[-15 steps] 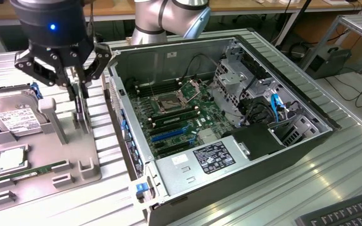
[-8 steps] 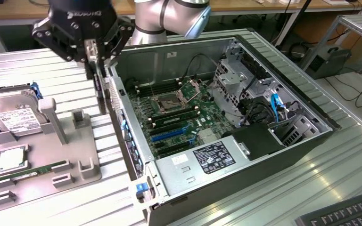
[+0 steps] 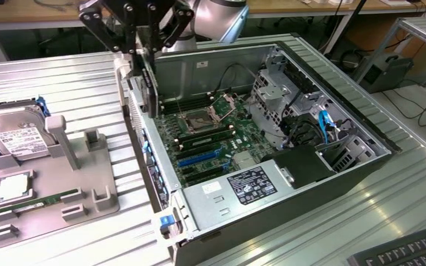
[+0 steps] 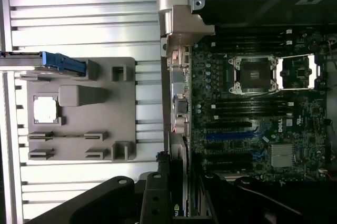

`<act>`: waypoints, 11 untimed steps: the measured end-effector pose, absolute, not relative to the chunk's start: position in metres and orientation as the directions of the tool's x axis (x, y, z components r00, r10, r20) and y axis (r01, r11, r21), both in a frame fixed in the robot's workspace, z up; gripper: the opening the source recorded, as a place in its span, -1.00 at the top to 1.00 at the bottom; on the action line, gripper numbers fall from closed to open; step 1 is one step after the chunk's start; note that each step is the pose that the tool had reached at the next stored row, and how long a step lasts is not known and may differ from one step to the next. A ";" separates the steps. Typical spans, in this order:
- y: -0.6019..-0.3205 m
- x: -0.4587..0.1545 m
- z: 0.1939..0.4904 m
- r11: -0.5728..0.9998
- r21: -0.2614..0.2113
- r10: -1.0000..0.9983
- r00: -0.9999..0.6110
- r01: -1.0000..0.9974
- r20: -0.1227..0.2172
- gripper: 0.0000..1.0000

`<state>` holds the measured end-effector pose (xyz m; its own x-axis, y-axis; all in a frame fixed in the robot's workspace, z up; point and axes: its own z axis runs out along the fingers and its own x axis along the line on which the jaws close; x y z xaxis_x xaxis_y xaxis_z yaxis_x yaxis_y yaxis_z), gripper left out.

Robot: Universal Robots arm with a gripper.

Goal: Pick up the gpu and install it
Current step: 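Pick up the gpu and move the gpu toward the slot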

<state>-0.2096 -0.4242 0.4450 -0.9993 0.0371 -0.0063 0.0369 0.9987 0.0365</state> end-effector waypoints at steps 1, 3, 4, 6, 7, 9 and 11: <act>-0.424 -0.203 0.445 0.999 0.037 0.037 -0.999 0.037 -0.006 0.47; -0.424 -0.189 0.445 0.999 0.038 0.037 -0.999 0.037 -0.006 0.47; -0.424 -0.184 0.445 0.999 0.038 0.037 -0.999 0.037 -0.006 0.47; -0.425 -0.175 0.443 0.999 0.038 0.037 -0.999 0.037 -0.005 0.47; -0.425 -0.170 0.442 0.999 0.038 0.037 -0.999 0.037 -0.005 0.47; -0.425 -0.161 0.440 0.999 0.038 0.037 -0.999 0.037 -0.005 0.47; -0.426 -0.151 0.437 0.999 0.038 0.037 -0.999 0.037 -0.005 0.47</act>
